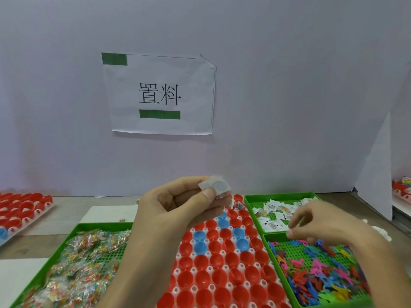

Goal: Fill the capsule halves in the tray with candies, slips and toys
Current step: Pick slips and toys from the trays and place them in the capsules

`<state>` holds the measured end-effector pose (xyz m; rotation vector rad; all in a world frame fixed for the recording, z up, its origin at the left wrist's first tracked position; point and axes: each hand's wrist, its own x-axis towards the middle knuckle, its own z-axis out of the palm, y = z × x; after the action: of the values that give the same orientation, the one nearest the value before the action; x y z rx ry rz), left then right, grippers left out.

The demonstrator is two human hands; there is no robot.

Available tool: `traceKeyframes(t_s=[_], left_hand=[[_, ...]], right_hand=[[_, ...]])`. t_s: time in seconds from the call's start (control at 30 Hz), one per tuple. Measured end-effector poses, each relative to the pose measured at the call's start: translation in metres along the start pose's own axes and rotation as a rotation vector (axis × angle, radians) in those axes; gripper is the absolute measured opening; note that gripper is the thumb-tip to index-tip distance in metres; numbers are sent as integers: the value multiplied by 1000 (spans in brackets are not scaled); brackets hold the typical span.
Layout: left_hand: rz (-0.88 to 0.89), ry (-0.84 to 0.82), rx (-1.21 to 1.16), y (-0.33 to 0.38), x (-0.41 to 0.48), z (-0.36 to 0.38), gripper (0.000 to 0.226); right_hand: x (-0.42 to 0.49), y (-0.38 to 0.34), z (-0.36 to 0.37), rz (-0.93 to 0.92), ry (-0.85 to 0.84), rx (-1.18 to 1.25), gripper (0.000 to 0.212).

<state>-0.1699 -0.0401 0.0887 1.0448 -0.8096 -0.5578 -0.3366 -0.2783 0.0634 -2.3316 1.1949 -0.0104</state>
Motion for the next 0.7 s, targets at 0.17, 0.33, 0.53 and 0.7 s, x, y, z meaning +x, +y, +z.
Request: traceKeyframes(t_s=[0.17, 0.33, 0.53, 0.7], left_hand=[[-12, -2, 7, -1, 2, 0, 33], [-17, -11, 17, -2, 2, -1, 33], [-43, -21, 21, -5, 3, 1, 35], [-46, -23, 27, -4, 3, 0, 34]], right_hand=[[28, 5, 29, 32, -169, -41, 27], [39, -6, 44, -22, -245, -6, 25], [42, 6, 42, -55, -258, 49, 9], [45, 8, 44, -65, -200, 51, 9]])
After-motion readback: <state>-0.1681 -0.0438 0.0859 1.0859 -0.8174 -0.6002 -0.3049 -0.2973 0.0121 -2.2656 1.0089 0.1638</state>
